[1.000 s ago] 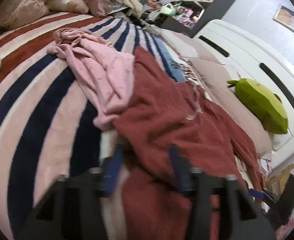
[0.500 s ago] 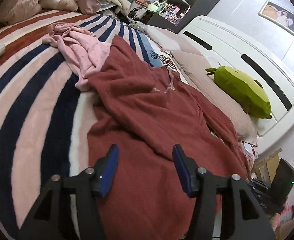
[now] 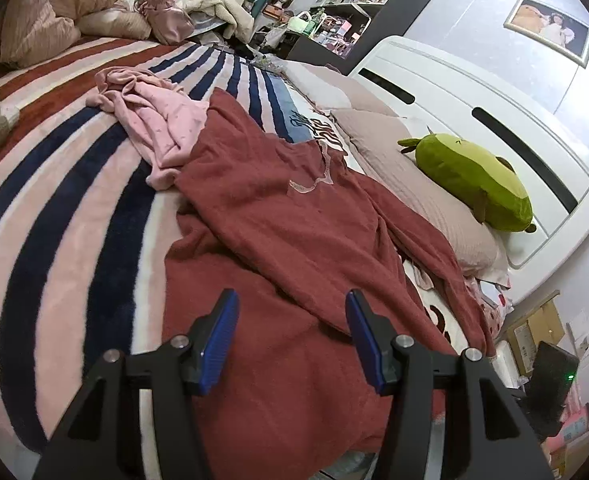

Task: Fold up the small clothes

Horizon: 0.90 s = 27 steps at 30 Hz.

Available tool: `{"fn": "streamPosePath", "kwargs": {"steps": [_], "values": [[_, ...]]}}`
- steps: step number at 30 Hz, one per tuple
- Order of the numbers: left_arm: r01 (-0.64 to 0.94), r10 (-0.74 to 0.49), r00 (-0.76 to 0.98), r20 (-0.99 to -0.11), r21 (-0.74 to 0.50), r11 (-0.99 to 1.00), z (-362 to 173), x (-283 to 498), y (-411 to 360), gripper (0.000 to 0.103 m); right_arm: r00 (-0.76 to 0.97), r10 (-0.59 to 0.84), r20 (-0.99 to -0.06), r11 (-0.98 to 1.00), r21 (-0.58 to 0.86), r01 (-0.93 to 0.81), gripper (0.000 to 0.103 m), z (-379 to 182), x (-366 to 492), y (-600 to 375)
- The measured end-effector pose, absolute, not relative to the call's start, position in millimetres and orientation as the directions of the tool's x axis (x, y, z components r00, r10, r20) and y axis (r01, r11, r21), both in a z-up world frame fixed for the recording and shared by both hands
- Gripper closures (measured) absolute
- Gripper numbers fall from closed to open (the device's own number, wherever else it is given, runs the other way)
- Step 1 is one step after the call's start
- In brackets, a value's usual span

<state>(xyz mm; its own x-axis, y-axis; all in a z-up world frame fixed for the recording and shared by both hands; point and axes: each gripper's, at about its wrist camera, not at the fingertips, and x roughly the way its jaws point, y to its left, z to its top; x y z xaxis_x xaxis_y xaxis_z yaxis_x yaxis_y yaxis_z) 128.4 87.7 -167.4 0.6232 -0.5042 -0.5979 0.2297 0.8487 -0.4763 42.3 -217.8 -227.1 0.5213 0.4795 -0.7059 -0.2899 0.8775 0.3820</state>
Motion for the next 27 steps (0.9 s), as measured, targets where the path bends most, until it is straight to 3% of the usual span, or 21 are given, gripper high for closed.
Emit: {"fn": "streamPosePath", "kwargs": {"steps": [1,3,4,5,9,11,15,19,22,24,25,27], "values": [[0.233,-0.500,0.625,-0.600,-0.468,0.852,-166,128,84,0.046,0.529,0.454,-0.717,0.891,0.359,-0.277,0.099,-230,45,-218],[0.249,-0.499,0.626,-0.599,-0.453,0.856,-162,126,78,0.042,0.551,0.450,-0.702,0.893,0.362,-0.268,0.087,-227,46,-225],[0.260,-0.500,0.626,-0.598,-0.444,0.857,-159,125,74,0.041,0.581,0.448,-0.680,0.893,0.369,-0.256,0.070,-221,45,-233],[0.268,-0.501,0.626,-0.598,-0.438,0.858,-157,124,72,0.040,0.604,0.440,-0.664,0.896,0.369,-0.247,0.060,-216,44,-238],[0.288,-0.498,0.635,-0.591,-0.417,0.862,-146,122,64,0.039,0.708,0.284,-0.646,0.951,0.281,-0.126,0.057,-200,40,-275],[0.297,-0.500,0.637,-0.587,-0.411,0.862,-142,122,58,0.039,0.737,0.186,-0.650,0.975,0.218,-0.054,0.048,-200,39,-292],[0.317,-0.503,0.637,-0.585,-0.395,0.862,-135,122,46,0.038,0.754,0.025,-0.657,0.986,0.142,0.091,0.043,-205,40,-327],[0.325,-0.501,0.632,-0.591,-0.384,0.864,-133,126,36,0.038,0.745,-0.054,-0.664,0.985,0.088,0.150,0.033,-216,45,-346],[0.329,-0.500,0.626,-0.598,-0.379,0.865,-132,127,29,0.038,0.734,0.019,-0.679,0.988,0.127,0.092,0.033,-224,50,-346],[0.330,-0.499,0.623,-0.602,-0.376,0.866,-132,128,26,0.038,0.714,0.010,-0.700,0.991,0.104,0.088,0.051,-234,55,-341],[0.331,-0.497,0.623,-0.604,-0.373,0.867,-132,128,24,0.038,0.708,-0.043,-0.705,0.992,0.054,0.115,0.068,-237,58,-339],[0.332,-0.495,0.622,-0.607,-0.368,0.868,-133,129,23,0.038,0.718,-0.063,-0.694,0.991,0.044,0.130,0.085,-236,57,-343]]}}
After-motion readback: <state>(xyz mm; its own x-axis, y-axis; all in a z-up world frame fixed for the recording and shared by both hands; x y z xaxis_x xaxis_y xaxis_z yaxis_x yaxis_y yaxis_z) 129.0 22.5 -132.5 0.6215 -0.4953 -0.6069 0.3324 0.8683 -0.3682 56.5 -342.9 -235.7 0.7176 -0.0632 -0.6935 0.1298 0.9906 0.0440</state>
